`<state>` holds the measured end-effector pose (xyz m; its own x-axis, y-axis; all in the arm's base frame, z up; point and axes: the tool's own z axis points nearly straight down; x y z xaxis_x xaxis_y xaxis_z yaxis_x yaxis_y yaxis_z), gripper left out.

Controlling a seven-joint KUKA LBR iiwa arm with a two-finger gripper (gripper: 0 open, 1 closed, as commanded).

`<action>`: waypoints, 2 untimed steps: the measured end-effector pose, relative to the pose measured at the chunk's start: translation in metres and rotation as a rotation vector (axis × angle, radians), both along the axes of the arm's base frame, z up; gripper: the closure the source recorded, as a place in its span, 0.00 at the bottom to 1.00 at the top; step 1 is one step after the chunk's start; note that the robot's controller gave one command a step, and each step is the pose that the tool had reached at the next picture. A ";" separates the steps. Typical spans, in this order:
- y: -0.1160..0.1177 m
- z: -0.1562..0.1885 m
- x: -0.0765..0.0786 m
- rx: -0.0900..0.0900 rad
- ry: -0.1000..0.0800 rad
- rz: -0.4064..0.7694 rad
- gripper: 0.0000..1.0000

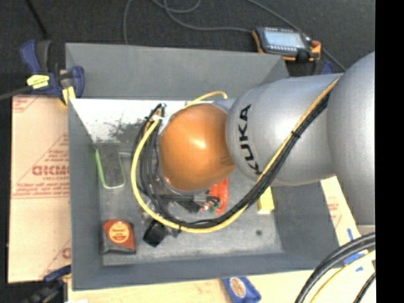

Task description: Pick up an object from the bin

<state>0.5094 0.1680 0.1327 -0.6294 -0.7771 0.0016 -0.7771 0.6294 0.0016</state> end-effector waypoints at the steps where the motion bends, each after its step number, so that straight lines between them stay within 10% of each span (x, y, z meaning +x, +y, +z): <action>1: -0.039 0.053 0.028 0.003 -0.004 0.007 1.00; 2: -0.040 0.109 0.026 -0.002 -0.001 -0.024 1.00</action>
Offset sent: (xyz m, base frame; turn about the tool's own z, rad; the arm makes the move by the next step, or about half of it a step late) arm 0.0114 -0.0058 0.1752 0.0458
